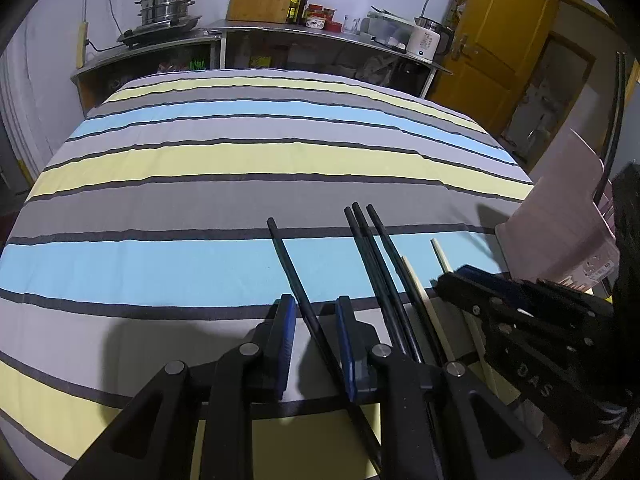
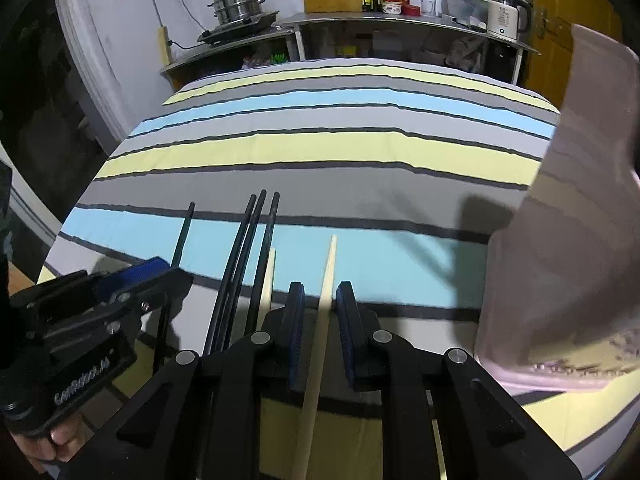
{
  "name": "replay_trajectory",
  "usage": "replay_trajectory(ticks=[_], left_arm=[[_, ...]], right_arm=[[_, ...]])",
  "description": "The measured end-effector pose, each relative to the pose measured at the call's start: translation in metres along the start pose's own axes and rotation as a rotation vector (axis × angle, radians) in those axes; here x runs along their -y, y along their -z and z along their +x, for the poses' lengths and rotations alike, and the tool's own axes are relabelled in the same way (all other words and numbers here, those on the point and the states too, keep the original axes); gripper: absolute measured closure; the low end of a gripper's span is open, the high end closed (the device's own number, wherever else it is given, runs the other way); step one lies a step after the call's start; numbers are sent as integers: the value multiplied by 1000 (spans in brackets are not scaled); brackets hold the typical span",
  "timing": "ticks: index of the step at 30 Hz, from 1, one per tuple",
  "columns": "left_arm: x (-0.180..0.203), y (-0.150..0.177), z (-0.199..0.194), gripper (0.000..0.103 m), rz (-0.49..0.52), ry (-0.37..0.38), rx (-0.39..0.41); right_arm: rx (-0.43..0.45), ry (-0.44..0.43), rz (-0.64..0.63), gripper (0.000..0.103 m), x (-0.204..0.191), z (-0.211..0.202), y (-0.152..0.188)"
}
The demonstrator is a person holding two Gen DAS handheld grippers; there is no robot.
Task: Organize utensils
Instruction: 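Grasp a wooden chopstick with the right tool while the left tool grasps a black chopstick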
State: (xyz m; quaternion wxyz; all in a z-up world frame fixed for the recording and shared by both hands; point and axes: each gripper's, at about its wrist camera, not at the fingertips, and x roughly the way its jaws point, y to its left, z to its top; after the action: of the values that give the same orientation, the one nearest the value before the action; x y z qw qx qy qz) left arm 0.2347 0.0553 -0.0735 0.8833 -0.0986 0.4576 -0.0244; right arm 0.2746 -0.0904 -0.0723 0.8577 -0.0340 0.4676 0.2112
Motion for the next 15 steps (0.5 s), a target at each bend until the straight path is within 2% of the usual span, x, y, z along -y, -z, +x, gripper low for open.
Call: replay_trajectory(ticks=[5,7,15], left_arm=[[0,-1,0,93,5,-23,-3],[-2,-3,1,94,-6,-17,-9],[-8,-7,-4,97,-49,27,-19]], right_arm=[[-4,20,-20,87,-4,4,-4],[-6,33,-27,96,-5,5,-5],[7,-19,1,97,-3,-8,-7]])
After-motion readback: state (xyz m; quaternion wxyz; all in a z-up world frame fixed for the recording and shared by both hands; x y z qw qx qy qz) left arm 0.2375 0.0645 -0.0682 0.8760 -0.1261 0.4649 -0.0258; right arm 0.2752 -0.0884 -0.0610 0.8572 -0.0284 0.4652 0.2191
